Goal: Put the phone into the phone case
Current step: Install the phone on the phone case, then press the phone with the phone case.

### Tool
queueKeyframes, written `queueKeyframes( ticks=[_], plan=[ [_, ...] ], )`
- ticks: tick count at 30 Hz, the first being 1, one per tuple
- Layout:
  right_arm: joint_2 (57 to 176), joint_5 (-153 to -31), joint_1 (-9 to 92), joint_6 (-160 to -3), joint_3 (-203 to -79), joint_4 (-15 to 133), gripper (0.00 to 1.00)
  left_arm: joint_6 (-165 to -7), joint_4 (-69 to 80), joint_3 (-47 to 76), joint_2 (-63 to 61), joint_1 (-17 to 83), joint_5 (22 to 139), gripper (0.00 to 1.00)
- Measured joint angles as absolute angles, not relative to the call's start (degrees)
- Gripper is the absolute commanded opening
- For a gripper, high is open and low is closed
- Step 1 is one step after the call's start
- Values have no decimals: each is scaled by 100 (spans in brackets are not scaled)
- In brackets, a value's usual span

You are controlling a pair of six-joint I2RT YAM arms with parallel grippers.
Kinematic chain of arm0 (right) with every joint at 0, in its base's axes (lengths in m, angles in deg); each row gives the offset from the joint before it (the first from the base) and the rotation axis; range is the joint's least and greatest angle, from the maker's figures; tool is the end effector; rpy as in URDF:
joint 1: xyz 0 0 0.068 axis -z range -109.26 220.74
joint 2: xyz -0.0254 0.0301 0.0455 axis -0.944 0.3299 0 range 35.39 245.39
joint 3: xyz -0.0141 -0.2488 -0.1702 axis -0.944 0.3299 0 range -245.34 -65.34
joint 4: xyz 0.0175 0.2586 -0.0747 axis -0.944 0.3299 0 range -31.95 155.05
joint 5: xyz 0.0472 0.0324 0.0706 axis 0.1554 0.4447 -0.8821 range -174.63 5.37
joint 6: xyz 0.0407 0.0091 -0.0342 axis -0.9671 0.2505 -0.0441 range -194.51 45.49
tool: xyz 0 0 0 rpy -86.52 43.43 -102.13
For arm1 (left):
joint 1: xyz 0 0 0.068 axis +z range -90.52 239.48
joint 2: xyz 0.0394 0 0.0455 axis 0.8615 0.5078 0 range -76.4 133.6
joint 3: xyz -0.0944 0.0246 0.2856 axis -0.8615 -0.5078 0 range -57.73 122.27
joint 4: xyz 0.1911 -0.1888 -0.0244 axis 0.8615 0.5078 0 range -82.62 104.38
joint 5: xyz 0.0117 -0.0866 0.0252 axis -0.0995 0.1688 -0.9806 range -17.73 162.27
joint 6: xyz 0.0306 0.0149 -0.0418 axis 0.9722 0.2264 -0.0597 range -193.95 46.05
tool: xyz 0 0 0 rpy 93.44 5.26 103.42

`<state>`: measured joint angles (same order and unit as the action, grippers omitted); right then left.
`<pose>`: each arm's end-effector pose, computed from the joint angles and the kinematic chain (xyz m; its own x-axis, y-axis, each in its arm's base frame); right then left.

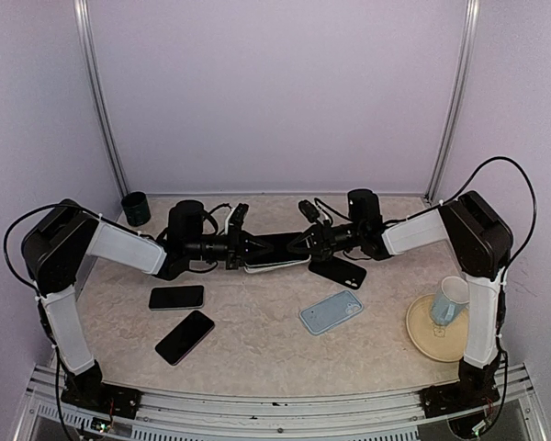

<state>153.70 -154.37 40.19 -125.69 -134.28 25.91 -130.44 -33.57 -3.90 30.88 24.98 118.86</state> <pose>0.3728 0.2588 0.1931 -0.8982 -0.2169 -0.3824 -0.3955 0.0187 0.9183 0.3173 -0.2495 0.2046 -0.9104 -0.0695 -0.4079 0.3888 0.1931 -0.9008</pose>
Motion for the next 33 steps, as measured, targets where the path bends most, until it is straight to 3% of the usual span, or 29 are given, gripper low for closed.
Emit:
queueKeyframes(
  ticks=[8,17,22,33],
  plan=[
    [15378,-15607,4019,-12956,-13382,2090,17,-13044,-3394,-379,3080,2498,11899,28],
    [15442,-15646,4022,-13509,-13260,1443,10,-13029,-3375,-316,2986,2505,11925,43],
    [15512,-15649,4024,-13821,-13188,1023,8,-13005,-3265,-303,2889,2516,11918,61],
    [15544,-15649,4074,-14031,-13153,794,6,-12633,-2118,-187,2363,2662,11497,68]
  ],
)
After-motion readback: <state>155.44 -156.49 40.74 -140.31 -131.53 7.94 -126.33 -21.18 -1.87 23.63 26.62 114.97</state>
